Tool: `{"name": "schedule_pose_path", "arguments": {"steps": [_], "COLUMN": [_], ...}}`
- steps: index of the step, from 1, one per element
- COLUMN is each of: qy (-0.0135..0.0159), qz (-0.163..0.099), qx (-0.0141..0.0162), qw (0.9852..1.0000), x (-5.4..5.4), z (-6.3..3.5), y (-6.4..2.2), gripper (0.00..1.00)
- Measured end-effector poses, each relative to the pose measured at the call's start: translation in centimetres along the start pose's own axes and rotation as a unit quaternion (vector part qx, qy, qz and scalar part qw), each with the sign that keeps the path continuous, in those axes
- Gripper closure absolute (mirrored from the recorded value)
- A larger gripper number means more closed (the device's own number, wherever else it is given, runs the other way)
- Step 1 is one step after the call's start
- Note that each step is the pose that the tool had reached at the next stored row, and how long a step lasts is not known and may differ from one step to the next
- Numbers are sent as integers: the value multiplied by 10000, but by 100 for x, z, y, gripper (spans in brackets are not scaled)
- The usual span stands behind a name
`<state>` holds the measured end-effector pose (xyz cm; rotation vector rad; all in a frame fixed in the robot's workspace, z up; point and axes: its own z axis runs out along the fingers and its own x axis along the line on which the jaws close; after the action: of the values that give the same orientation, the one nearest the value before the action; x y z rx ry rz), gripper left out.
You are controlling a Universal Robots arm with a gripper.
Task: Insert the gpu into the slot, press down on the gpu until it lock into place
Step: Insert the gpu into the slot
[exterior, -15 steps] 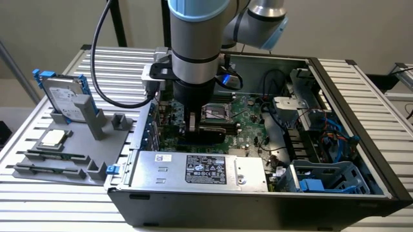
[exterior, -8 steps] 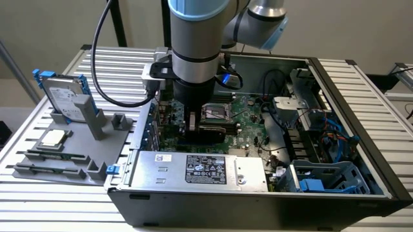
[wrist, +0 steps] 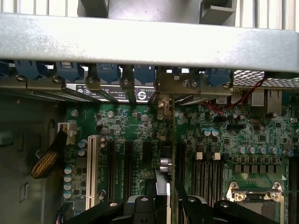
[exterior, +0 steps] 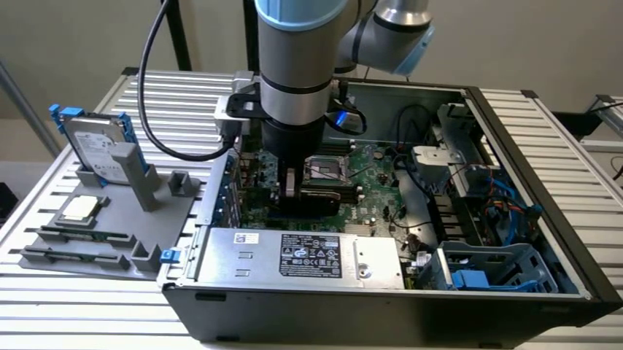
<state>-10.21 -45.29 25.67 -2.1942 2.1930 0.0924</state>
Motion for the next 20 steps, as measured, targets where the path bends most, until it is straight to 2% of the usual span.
{"name": "schedule_pose_path", "arguments": {"steps": [2, 6, 20], "qy": [0, 1, 0], "qz": [2, 3, 5], "qx": [-18, -32, -31], "qw": [10000, 10000, 10000], "x": [0, 0, -25], "z": [-1, -5, -3], "y": [-6, -32, -43], "gripper": [74, 74, 74]}}
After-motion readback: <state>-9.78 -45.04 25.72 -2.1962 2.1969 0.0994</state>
